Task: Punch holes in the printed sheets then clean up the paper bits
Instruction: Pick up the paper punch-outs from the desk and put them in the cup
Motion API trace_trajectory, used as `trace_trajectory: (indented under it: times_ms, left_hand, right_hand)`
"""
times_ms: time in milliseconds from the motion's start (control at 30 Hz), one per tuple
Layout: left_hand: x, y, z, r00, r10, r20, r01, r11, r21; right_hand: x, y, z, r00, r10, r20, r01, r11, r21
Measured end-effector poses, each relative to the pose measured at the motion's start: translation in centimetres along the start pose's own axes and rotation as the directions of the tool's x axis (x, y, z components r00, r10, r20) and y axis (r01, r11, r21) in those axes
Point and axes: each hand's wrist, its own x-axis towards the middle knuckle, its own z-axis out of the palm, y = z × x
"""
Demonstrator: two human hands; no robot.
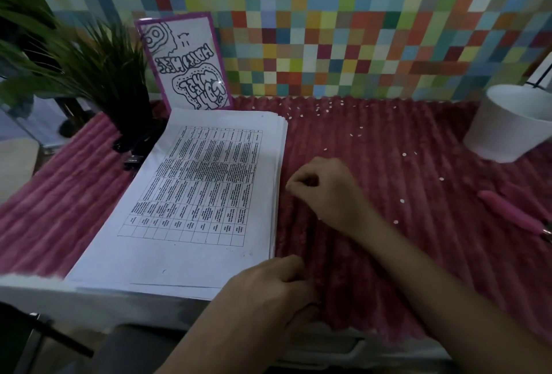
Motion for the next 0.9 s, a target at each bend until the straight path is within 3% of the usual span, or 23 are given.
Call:
trace_trajectory:
  times_ms: [133, 233, 333, 500, 600, 700, 800, 900]
  left_hand:
    - [0.5, 0.1, -0.2, 0.998, -0.021, 0.052, 0.022, 1.000, -0.007]
    - [0.7, 0.0, -0.3, 0.999, -0.035, 0.031, 0.038, 0.994, -0.104]
    - [1.7, -0.5, -1.1, 0.993, -0.109, -0.036, 0.096, 0.962, -0.255]
    - [5.0, -1.0, -2.8, 0.952, -0.260, -0.161, 0.188, 0.913, -0.362]
    - [7.4, -1.7, -2.4, 0.923, -0.327, -0.202, 0.267, 0.924, -0.275]
    - [9.3, -2.2, -1.2, 0.935, -0.332, -0.128, 0.320, 0.942, -0.103]
    - [10.0, -2.1, 0.4, 0.948, -0.319, 0.001, 0.319, 0.948, 0.020]
    - [9.6, -1.9, 1.1, 0.943, -0.333, -0.002, 0.333, 0.942, 0.033]
  right_hand:
    - [-0.3, 1.0, -4.5, 0.972, 0.235, -0.001, -0.224, 0.928, 0.296]
    - [-2.3, 1.8, -6.3, 0.959, 0.255, 0.126, -0.278, 0.934, 0.224]
    - [-4.1, 2.0, -6.2, 0.955, 0.212, 0.209, -0.242, 0.962, 0.129]
    - [-5.0, 2.2, -4.6, 0.980, 0.163, 0.115, -0.167, 0.986, 0.029]
    - [-5.6, 2.1, -3.8, 0.993, 0.105, 0.061, -0.097, 0.987, -0.127]
    - [-6.4, 2.2, -3.2, 0.999, -0.011, 0.038, 0.017, 0.984, -0.177]
    - [-6.6, 2.6, -3.5, 0.999, 0.044, 0.002, -0.044, 0.997, -0.056]
    - [-6.5, 3.0, -5.5, 0.982, 0.171, -0.083, -0.158, 0.977, 0.145]
